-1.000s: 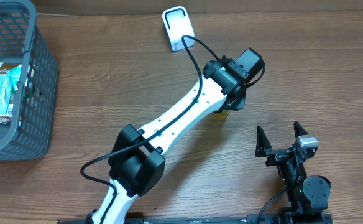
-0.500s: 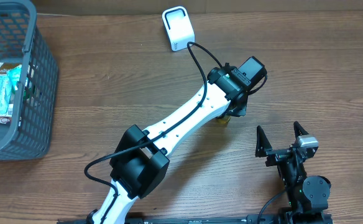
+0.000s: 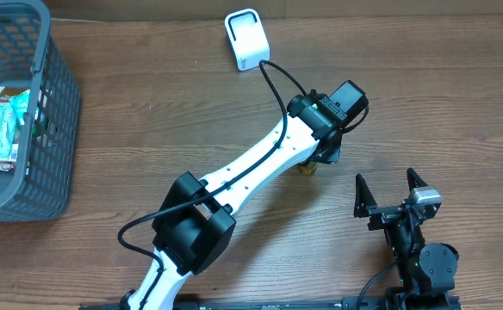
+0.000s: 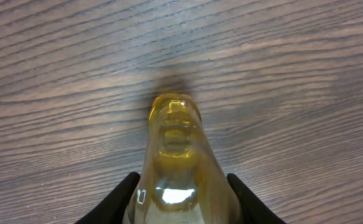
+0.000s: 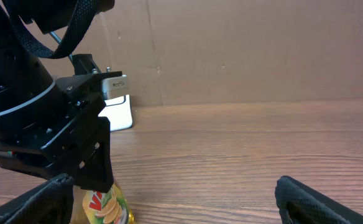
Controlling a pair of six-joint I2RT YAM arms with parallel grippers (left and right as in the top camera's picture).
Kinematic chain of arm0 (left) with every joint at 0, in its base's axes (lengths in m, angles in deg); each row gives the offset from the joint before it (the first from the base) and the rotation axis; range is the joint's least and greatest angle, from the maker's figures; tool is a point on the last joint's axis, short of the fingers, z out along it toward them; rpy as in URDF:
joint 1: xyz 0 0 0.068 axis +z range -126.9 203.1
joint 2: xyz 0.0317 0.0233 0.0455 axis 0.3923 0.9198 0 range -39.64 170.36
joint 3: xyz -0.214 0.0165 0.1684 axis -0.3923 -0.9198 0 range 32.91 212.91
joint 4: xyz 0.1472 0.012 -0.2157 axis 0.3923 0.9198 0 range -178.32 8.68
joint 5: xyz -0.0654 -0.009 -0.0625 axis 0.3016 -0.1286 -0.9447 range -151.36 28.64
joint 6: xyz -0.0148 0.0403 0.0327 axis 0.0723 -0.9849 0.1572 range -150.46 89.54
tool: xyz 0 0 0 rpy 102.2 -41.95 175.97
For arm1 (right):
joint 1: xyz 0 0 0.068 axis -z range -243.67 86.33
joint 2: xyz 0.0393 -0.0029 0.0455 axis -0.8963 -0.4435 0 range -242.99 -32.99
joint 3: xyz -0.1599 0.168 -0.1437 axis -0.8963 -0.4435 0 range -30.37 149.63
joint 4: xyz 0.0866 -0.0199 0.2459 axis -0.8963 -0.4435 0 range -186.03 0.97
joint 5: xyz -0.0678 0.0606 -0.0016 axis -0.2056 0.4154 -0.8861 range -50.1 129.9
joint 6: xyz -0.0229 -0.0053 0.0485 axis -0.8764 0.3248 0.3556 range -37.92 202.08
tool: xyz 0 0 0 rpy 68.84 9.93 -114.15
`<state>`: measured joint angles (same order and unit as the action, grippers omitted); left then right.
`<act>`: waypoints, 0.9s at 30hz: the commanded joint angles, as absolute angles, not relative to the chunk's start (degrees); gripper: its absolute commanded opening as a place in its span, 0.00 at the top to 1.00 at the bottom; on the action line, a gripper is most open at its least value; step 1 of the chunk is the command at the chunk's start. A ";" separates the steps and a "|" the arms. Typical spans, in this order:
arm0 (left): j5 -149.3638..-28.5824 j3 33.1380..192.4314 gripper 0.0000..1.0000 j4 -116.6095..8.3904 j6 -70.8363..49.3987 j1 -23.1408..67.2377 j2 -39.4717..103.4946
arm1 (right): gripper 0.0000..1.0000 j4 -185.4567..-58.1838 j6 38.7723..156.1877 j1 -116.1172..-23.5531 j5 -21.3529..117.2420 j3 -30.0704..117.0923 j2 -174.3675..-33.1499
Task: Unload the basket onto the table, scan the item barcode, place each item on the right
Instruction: 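Hold the bottle label in front of the scanner window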
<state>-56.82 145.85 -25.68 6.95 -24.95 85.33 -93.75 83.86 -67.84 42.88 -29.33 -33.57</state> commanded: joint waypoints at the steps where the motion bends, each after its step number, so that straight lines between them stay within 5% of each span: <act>1: -56.69 145.85 0.89 -25.99 7.89 -25.87 85.72 | 0.00 -93.53 84.26 -68.05 42.75 -29.92 -33.15; 27: -54.77 145.83 0.90 -25.71 7.65 -26.97 85.72 | 0.00 -93.53 84.26 -68.05 42.75 -29.92 -33.15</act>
<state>-56.12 145.85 -25.75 6.95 -26.44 85.33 -93.77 83.84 -67.84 42.88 -29.33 -33.57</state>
